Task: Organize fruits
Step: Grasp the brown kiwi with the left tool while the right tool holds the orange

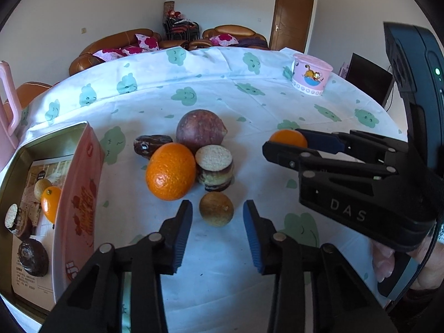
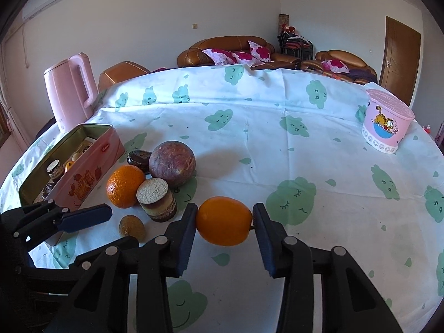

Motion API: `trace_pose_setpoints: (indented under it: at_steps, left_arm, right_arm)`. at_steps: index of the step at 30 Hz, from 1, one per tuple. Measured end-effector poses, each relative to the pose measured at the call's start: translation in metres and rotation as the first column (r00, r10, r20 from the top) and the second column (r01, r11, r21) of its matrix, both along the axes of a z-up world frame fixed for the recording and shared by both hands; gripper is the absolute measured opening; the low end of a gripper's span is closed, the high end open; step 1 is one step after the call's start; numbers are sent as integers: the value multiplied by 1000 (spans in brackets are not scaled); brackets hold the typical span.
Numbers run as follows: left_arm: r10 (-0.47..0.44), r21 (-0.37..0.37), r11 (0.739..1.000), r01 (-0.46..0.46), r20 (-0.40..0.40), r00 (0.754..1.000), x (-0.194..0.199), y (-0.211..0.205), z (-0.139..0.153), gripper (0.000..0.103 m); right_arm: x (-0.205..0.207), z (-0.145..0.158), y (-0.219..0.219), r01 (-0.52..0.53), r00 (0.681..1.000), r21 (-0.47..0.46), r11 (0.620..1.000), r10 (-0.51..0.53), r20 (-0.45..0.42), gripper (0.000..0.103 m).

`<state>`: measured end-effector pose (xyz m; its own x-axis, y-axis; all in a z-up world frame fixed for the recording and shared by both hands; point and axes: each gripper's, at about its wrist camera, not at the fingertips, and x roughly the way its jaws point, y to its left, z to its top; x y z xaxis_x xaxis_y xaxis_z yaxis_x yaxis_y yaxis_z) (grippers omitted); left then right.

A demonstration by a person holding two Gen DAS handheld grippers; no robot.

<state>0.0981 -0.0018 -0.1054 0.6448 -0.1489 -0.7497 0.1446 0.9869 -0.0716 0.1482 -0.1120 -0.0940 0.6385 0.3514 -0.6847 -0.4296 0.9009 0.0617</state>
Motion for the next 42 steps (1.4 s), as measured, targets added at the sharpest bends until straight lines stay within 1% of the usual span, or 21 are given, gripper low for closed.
trace_pose_setpoints:
  at_steps: [1, 4, 7, 11, 14, 20, 25, 42]
  left_arm:
    - [0, -6, 1000, 0, -13, 1000, 3, 0, -2, 33]
    - [3, -18, 1000, -4, -37, 999, 9, 0, -6, 28]
    - [1, -9, 1000, -1, -30, 1000, 11, -2, -5, 27]
    - [23, -20, 1000, -23, 10, 1000, 6, 3, 1, 27]
    - [47, -32, 998, -46, 39, 998, 2, 8, 5, 27]
    - [85, -31, 996, -82, 102, 991, -6, 12, 13, 27]
    - [100, -29, 995, -97, 146, 984, -11, 14, 18, 27]
    - [130, -29, 991, -127, 222, 966, -23, 17, 27, 27]
  right_arm:
    - [1, 0, 2, -3, 1000, -3, 1000, 3, 0, 43]
    - [1, -1, 6, -16, 1000, -5, 1000, 16, -5, 43]
    - [1, -1, 6, -26, 1000, 2, 1000, 26, -9, 43]
    - [1, 0, 1, -30, 1000, 42, 999, 30, -9, 43]
    - [-3, 4, -1, -39, 999, 63, 997, 38, 13, 43]
    - [-11, 11, -2, -65, 996, 88, 994, 59, 63, 43]
    - [-14, 13, -2, -75, 994, 91, 993, 68, 82, 43]
    - [-26, 21, -7, -99, 984, 123, 987, 79, 159, 43]
